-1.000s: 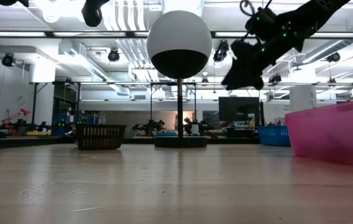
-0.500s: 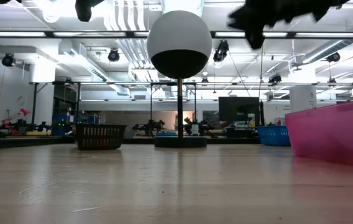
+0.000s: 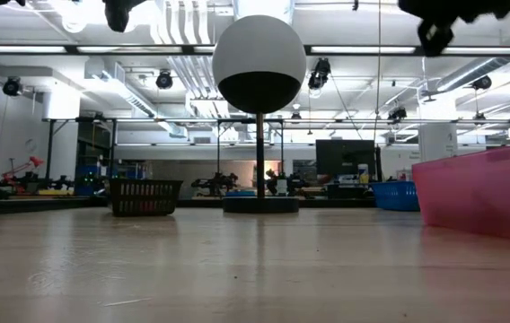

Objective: Pick and place items into bin
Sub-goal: Return to Home Position

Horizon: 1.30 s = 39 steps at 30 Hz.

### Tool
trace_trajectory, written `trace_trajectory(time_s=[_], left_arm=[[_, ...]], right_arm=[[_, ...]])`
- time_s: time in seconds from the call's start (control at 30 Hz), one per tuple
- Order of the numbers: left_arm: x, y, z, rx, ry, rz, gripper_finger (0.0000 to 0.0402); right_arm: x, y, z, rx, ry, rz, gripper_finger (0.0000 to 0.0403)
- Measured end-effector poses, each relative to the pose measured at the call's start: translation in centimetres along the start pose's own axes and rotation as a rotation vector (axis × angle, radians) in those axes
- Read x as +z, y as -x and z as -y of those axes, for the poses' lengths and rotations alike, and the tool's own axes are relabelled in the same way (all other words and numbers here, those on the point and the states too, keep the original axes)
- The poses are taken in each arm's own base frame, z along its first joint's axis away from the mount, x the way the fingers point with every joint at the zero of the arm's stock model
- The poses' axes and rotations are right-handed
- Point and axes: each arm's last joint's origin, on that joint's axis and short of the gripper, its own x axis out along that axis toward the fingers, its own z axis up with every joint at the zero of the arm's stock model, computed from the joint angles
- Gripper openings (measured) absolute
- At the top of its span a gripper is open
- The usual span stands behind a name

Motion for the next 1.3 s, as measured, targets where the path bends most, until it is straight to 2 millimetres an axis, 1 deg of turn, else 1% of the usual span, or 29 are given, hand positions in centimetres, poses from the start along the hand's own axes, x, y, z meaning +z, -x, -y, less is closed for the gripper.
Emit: trace_trajectory(time_s=[0.13, 0.23, 0.37, 0.53, 0.7, 0.8, 0.93, 1.1, 1.2, 1.3], left_arm=[[-0.3, -0.1, 0.0, 0.000, -0.002, -0.020, 0.0032], [-0.1, 0.0, 0.0, 0.000, 0.000, -0.012, 0.0006], [0.4, 0.7, -0.1, -0.003, 0.005, 0.013, 0.0007], [0.5, 1.7, -0.3, 0.000, -0.009, -0.019, 0.0008], [0.3, 2.2, -0.4, 0.000, -0.041, -0.042, 0.0008], [-0.4, 2.5, -0.6, -0.002, -0.041, -0.058, 0.0002], [-2.4, 3.5, -1.0, -0.010, -0.023, -0.071, 0.0001], [-5.2, 5.4, -1.6, -0.015, 0.081, -0.059, 0.0000], [-6.9, 6.4, -2.0, -0.025, 0.137, -0.031, 0.0000], [-8.0, 6.8, -2.0, -0.073, 0.129, 0.045, 0.0000]], right_arm=[[-3.1, 1.4, 0.9, 0.031, -0.064, 0.079, 0.0008], [-5.0, 2.4, 1.4, 0.048, -0.051, 0.119, 0.0008], [-7.0, 3.4, 2.0, 0.055, -0.049, 0.175, 0.0008], [-8.6, 4.0, 2.5, 0.064, -0.059, 0.240, 0.0008], [-9.5, 3.4, 2.8, 0.021, -0.010, 0.209, 0.0008], [-10.0, 3.2, 3.0, -0.031, -0.003, 0.193, 0.0008], [-10.1, 3.2, 3.1, -0.051, -0.008, 0.203, 0.0008], [-9.8, 3.3, 3.1, -0.048, -0.010, 0.215, 0.0008], [-9.6, 3.4, 3.0, -0.047, -0.010, 0.219, 0.0008], [-9.5, 3.4, 3.0, -0.044, -0.014, 0.218, 0.0008]])
